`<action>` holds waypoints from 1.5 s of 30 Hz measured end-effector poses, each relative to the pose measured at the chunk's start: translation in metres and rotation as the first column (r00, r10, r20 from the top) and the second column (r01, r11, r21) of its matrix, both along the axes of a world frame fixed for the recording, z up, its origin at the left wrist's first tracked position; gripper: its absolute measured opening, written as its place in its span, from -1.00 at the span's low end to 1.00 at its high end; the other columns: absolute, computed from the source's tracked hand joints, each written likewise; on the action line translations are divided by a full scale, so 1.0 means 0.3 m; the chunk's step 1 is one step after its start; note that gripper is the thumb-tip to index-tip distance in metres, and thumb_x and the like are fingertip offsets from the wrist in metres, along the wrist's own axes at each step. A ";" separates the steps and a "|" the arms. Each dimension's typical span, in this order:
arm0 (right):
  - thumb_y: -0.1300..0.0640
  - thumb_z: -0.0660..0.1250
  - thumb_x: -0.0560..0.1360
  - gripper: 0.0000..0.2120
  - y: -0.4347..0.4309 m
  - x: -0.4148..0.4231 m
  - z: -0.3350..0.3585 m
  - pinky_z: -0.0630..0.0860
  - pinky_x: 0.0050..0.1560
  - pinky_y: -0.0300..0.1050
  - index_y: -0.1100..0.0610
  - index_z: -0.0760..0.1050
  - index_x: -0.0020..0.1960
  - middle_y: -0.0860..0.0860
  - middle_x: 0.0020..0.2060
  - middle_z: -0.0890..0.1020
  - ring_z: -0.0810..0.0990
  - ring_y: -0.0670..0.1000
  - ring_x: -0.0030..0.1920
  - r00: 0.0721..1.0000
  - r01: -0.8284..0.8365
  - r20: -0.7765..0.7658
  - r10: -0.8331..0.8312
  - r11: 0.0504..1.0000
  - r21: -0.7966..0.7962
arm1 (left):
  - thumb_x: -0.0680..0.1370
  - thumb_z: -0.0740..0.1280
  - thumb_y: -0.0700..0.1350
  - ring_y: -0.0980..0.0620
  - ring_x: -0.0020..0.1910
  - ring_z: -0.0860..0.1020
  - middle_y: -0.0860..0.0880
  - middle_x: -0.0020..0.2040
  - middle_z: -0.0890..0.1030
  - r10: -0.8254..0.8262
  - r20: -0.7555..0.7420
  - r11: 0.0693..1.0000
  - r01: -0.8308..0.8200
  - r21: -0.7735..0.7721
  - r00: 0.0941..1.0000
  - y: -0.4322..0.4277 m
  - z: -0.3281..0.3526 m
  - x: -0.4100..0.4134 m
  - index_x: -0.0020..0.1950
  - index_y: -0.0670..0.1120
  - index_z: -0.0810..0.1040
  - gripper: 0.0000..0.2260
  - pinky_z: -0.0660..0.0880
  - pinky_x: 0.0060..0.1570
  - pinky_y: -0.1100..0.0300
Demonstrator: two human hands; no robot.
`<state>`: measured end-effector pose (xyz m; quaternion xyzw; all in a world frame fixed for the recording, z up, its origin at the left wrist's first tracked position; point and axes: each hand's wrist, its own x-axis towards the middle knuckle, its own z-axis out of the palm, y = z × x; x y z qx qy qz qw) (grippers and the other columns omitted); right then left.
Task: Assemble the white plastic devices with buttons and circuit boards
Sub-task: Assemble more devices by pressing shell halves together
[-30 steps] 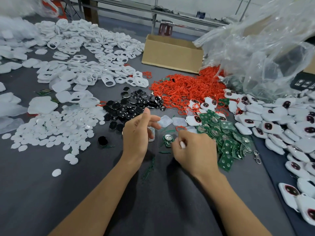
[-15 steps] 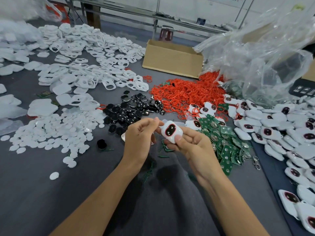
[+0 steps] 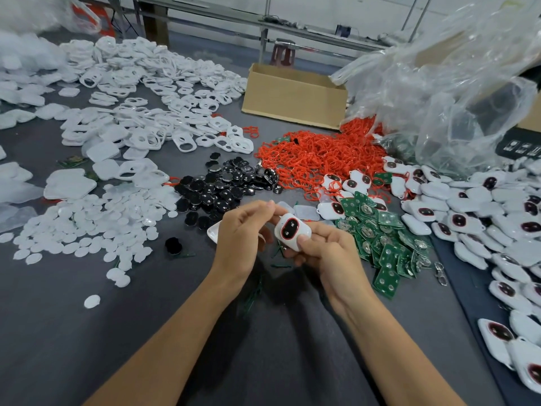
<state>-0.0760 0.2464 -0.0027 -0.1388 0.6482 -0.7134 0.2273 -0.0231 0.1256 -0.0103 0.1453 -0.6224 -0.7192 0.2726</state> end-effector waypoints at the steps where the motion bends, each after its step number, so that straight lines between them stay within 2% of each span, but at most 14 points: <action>1: 0.46 0.18 0.49 -0.79 0.001 0.000 0.002 0.44 -0.43 -0.28 0.31 0.56 -0.04 0.12 -0.32 0.65 0.58 -0.04 -0.41 1.000 0.005 0.008 -0.005 1.000 0.000 | 0.58 0.26 -0.19 0.11 -0.37 0.49 -0.03 -0.31 0.63 -0.028 -0.011 1.000 0.028 0.006 1.000 0.001 0.000 0.001 -0.19 -0.13 0.68 -0.76 0.37 -0.38 0.32; 6: 0.45 0.13 0.50 -0.76 0.010 -0.011 0.016 0.50 -0.42 -0.30 0.28 0.56 -0.11 0.10 -0.36 0.65 0.59 -0.06 -0.43 0.984 0.002 0.180 0.010 0.998 -0.067 | 0.53 0.35 -0.15 0.05 -0.24 0.52 -0.03 -0.20 0.65 -0.227 -0.043 0.973 0.228 0.029 0.973 0.000 -0.004 0.009 0.00 -0.09 0.69 -0.87 0.42 -0.22 0.17; 10: 0.42 0.14 0.48 -0.78 0.021 -0.015 0.029 0.52 -0.43 -0.31 0.30 0.56 -0.14 0.07 -0.41 0.64 0.60 -0.08 -0.45 0.933 -0.035 0.340 0.117 0.970 -0.239 | 0.45 0.40 -0.13 -0.06 0.08 0.57 -0.09 0.07 0.67 -0.371 -0.090 0.927 0.375 0.021 0.924 -0.008 -0.004 0.009 0.18 -0.10 0.61 -0.70 0.47 0.17 0.02; 12: 0.38 0.20 0.37 -0.77 0.018 -0.009 0.032 0.52 -0.44 -0.31 0.27 0.63 -0.26 0.07 -0.42 0.63 0.60 -0.07 -0.45 0.919 -0.050 0.361 0.156 0.957 -0.286 | 0.45 0.40 -0.14 -0.14 0.20 0.55 -0.13 0.18 0.63 -0.434 -0.138 0.894 0.444 0.056 0.890 -0.008 -0.003 0.011 0.21 -0.11 0.60 -0.68 0.42 0.26 -0.08; 15: 0.32 0.22 0.28 -0.76 0.018 -0.004 0.029 0.52 -0.44 -0.31 0.22 0.66 -0.38 0.06 -0.44 0.61 0.60 -0.08 -0.45 0.911 -0.066 0.372 0.177 0.954 -0.293 | 0.44 0.41 -0.11 -0.21 0.22 0.54 -0.18 0.19 0.62 -0.461 -0.156 0.877 0.475 0.075 0.874 -0.003 -0.002 0.009 0.18 -0.08 0.61 -0.69 0.44 0.26 -0.10; 19: 0.31 0.25 0.30 -0.79 0.020 -0.002 0.018 0.56 -0.36 -0.30 0.23 0.68 -0.32 0.07 -0.37 0.65 0.64 -0.06 -0.38 0.907 -0.079 0.363 0.214 0.932 -0.353 | 0.46 0.37 -0.11 -0.08 0.04 0.59 -0.16 0.05 0.67 -0.416 -0.169 0.898 0.433 0.077 0.894 0.003 -0.002 0.000 0.07 -0.05 0.66 -0.79 0.54 0.10 0.07; 25: 0.18 0.25 0.47 -0.76 0.010 0.009 0.017 0.60 -0.16 -0.20 0.28 0.62 -0.01 0.19 -0.11 0.69 0.68 0.02 -0.17 0.954 -0.232 0.113 0.278 0.922 -0.310 | 0.45 0.26 0.01 -0.07 -0.12 0.64 -0.15 -0.04 0.67 -0.297 -0.205 0.885 0.350 0.308 0.933 -0.022 -0.006 -0.014 -0.01 -0.16 0.64 -0.70 0.60 -0.16 0.09; 29: 0.31 0.26 0.54 -0.86 0.016 0.008 0.017 0.57 -0.28 -0.21 0.32 0.59 -0.03 0.16 -0.25 0.68 0.62 0.01 -0.31 0.988 -0.045 -0.152 0.032 0.995 -0.084 | 0.43 0.25 0.02 0.01 -0.14 0.68 -0.09 -0.12 0.71 -0.251 -0.232 0.856 0.328 0.399 0.940 -0.037 -0.006 -0.015 0.01 -0.20 0.58 -0.67 0.62 -0.10 0.22; 31: 0.33 0.33 0.51 -0.92 0.019 0.007 0.015 0.57 -0.30 -0.15 0.27 0.61 -0.09 0.11 -0.30 0.68 0.60 -0.01 -0.34 0.925 0.120 -0.363 -0.113 0.993 -0.003 | 0.43 0.26 0.01 -0.03 -0.15 0.69 -0.12 -0.13 0.70 -0.252 -0.242 0.847 0.334 0.414 0.937 -0.038 -0.007 -0.016 -0.02 -0.21 0.59 -0.68 0.63 -0.06 0.14; 33: 0.30 0.40 0.46 -0.94 0.019 0.010 0.016 0.58 -0.27 -0.08 0.17 0.62 -0.11 0.02 -0.30 0.67 0.59 -0.05 -0.33 0.793 0.227 -0.587 -0.164 0.973 0.035 | 0.42 0.27 0.01 -0.03 -0.17 0.69 -0.13 -0.13 0.70 -0.259 -0.234 0.849 0.337 0.406 0.937 -0.035 -0.008 -0.016 -0.05 -0.22 0.61 -0.68 0.63 -0.10 0.13; 36: 0.23 0.49 0.38 -0.84 0.017 0.018 0.014 0.52 -0.13 -0.16 0.15 0.61 -0.06 -0.06 -0.18 0.65 0.60 -0.06 -0.18 0.569 0.249 -0.819 -0.073 0.965 0.087 | 0.41 0.29 0.01 0.00 -0.20 0.68 -0.15 -0.11 0.70 -0.254 -0.183 0.864 0.308 0.399 0.950 -0.032 -0.007 -0.016 -0.15 -0.17 0.68 -0.71 0.62 -0.18 0.19; 38: 0.17 0.54 0.33 -0.71 0.012 0.018 0.004 0.50 0.01 -0.12 0.18 0.59 0.01 -0.04 -0.09 0.63 0.58 -0.01 -0.05 0.467 0.260 -0.884 0.002 0.955 0.140 | 0.41 0.30 0.01 -0.03 -0.22 0.67 -0.17 -0.12 0.69 -0.253 -0.160 0.873 0.296 0.387 0.954 -0.034 -0.005 -0.013 -0.19 -0.16 0.70 -0.72 0.62 -0.21 0.20; 41: 0.16 0.57 0.29 -0.58 0.005 0.017 -0.012 0.49 0.08 0.00 0.20 0.55 0.10 -0.02 0.00 0.61 0.55 0.04 0.03 0.422 0.288 -0.906 0.041 0.941 0.176 | 0.41 0.31 0.00 -0.02 -0.26 0.66 -0.17 -0.19 0.68 -0.257 -0.135 0.885 0.290 0.365 0.957 -0.031 -0.002 -0.007 -0.18 -0.16 0.71 -0.73 0.57 -0.34 0.23; 45: 0.26 0.58 0.25 -0.38 0.003 0.009 -0.025 0.42 0.22 -0.11 0.20 0.48 0.27 -0.08 0.15 0.52 0.52 0.04 0.16 0.437 0.268 -0.894 0.100 0.934 0.236 | 0.37 0.38 0.00 -0.04 -0.31 0.62 -0.19 -0.24 0.65 -0.275 -0.058 0.920 0.281 0.272 0.960 -0.013 -0.007 -0.008 -0.08 -0.23 0.66 -0.69 0.56 -0.41 0.21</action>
